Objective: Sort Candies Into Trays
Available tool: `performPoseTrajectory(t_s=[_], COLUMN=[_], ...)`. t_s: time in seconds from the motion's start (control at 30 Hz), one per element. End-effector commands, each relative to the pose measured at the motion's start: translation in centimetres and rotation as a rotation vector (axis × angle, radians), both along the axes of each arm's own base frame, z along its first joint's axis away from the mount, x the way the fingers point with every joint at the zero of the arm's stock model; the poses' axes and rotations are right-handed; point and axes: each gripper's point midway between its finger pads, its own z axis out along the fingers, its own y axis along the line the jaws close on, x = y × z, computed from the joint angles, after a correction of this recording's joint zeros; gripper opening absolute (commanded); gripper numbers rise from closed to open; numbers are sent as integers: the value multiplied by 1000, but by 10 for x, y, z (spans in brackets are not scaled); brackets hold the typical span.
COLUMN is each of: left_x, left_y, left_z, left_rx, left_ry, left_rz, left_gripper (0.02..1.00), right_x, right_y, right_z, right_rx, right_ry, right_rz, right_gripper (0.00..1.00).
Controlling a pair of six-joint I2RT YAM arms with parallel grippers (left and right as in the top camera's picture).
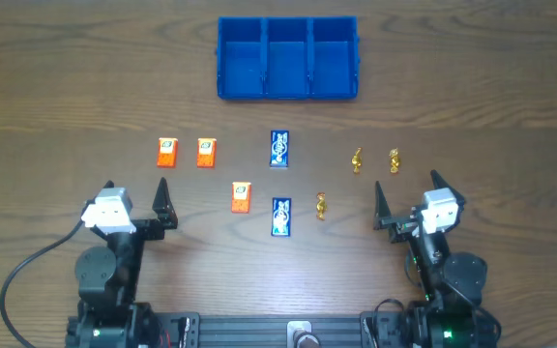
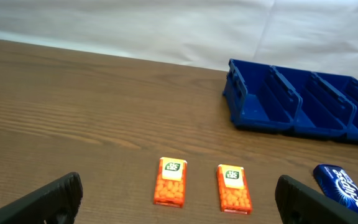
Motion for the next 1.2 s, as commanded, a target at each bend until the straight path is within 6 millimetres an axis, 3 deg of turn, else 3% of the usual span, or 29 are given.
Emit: performPoseTrajectory(t_s=[0.03, 0.37, 0.43, 0.5, 0.67, 0.8, 0.9, 1.07, 1.2], left_x=[-2, -2, -2, -5, -11, 19, 46, 84, 93], left_y=[-1, -1, -2, 6, 19, 20, 18, 7, 3], left_z=[-16, -15, -15, -1, 47, 67, 49, -31, -80], left_rx=[-9, -10, -98, -182, -107, -3, 19, 107, 147], left_ry=[51, 48, 53, 78, 307, 452, 581, 821, 932], left_rz=[-5, -8, 3, 70, 147, 130, 120, 23, -36], left_gripper=[998, 998, 998, 1000, 972, 998, 998, 998, 998], right_x=[0, 0, 0, 0, 0, 0, 0, 0, 0], right_y=[0, 0, 0, 0, 0, 0, 0, 0, 0], right_z=[-1, -1, -1, -1, -1, -1, -1, -1, -1], right_rx=[-15, -15, -15, -15, -15, -15, -15, -15, -15], right_ry=[-4, -4, -4, -4, -4, -4, -4, -4, -4], right_rz=[0, 0, 0, 0, 0, 0, -1, 0, 0], right_gripper=[998, 998, 998, 998, 998, 998, 998, 998, 998])
